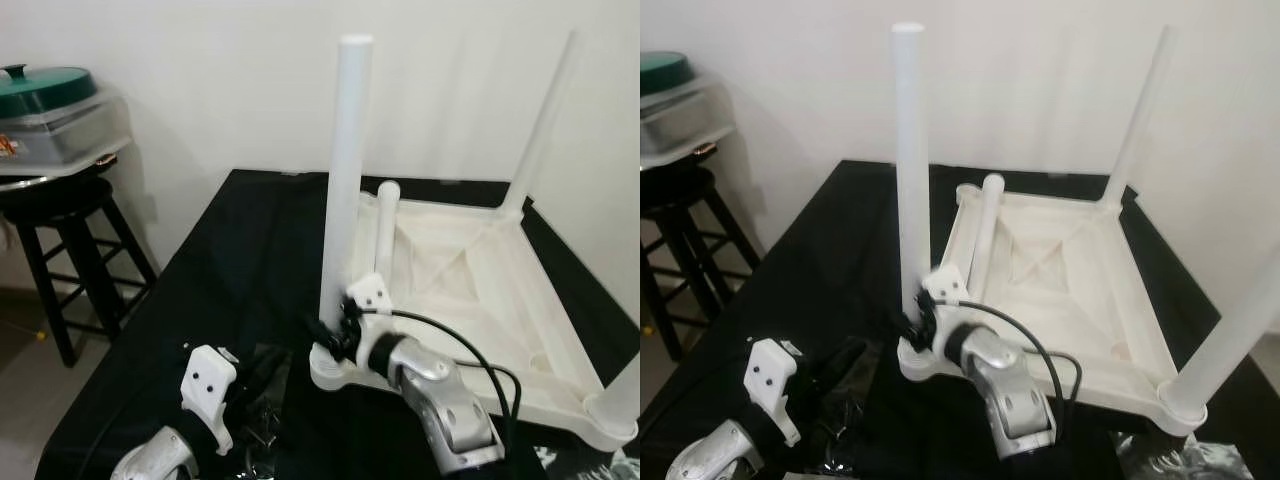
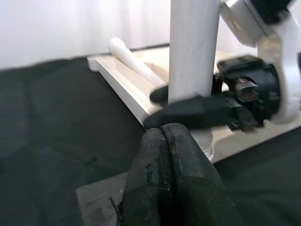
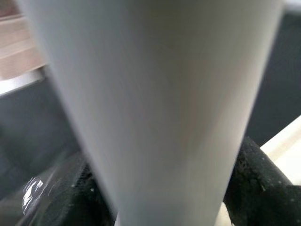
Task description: Building children table
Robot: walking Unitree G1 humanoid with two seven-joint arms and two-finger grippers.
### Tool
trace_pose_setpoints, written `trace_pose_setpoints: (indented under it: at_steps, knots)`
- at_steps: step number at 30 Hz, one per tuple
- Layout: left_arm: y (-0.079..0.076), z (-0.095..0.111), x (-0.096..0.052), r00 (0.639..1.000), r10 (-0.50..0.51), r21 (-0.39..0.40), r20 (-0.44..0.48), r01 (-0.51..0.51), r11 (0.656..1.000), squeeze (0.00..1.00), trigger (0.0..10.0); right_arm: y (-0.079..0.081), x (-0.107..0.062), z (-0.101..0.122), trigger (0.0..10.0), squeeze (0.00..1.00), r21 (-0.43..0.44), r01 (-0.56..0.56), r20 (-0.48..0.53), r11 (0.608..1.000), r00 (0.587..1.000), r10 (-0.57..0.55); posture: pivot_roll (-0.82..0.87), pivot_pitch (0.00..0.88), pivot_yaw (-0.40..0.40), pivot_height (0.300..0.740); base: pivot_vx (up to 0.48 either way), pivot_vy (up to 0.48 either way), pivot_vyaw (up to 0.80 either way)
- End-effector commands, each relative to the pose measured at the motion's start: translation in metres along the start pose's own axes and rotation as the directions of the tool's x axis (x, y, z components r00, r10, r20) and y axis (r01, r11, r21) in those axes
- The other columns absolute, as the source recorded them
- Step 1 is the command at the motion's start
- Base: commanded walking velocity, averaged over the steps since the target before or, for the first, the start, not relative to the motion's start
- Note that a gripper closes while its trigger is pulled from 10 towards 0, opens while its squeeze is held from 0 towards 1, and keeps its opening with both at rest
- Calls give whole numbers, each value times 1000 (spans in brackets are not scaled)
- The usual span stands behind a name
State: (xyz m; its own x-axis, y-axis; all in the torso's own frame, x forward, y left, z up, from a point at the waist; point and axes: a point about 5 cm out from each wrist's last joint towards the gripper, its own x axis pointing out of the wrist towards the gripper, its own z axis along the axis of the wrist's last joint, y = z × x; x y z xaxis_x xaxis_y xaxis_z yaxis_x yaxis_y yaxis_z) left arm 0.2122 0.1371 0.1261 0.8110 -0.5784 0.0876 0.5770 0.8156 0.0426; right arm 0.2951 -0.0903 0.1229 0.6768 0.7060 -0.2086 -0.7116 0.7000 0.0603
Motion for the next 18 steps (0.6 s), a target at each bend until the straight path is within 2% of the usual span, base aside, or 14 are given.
trace_pose_setpoints:
  at_steps: [1,2,3,5,9,11,13,15,17,18]
  knots:
    - [2,-4,2,1000,-25,-41,-7,25,999,0,10000,-1,0,32,10000,894,-115,-193,83,974,976,203,6,0,-16,740,0,0,0]
    - [2,-4,2,999,-32,-49,-8,32,998,0,10000,-4,-3,40,10000,275,-178,-270,82,946,954,288,6,0,-16,740,0,0,0]
    - [2,-5,2,999,-33,-52,-9,33,998,0,10000,-8,-6,44,10000,0,-205,-327,72,923,935,347,6,0,-16,740,0,0,0]
    - [2,-5,1,999,-31,-53,-8,31,998,0,10000,-16,-6,49,10000,0,-215,-387,49,896,912,406,21,0,-17,740,0,0,0]
    - [2,-5,0,1000,-25,-51,-6,25,998,0,10000,-29,-4,55,10000,0,-230,-432,38,872,891,452,34,0,-27,740,0,0,0]
    - [2,-5,-1,1000,-22,-56,-3,22,998,0,10000,-34,-3,58,10000,0,-206,-465,33,861,876,481,48,0,-36,740,0,0,0]
    - [2,-5,-1,1000,-22,-56,-3,22,998,0,10000,-34,-3,58,10000,0,-206,-465,33,861,876,481,48,0,-36,740,0,0,0]
    - [2,-5,-2,1000,-22,-64,-2,22,998,0,10000,-41,-3,57,9843,0,-180,-530,0,828,842,539,61,0,-43,740,0,0,0]
    - [2,-5,-2,1000,-22,-64,-2,22,998,0,10000,-41,-3,57,9843,0,-180,-530,0,828,842,539,61,0,-43,740,0,0,0]
    - [1,-5,-3,1000,-22,-68,-2,21,997,0,10000,-44,-3,59,0,0,-164,-551,-4,818,830,558,64,0,-46,740,0,0,0]
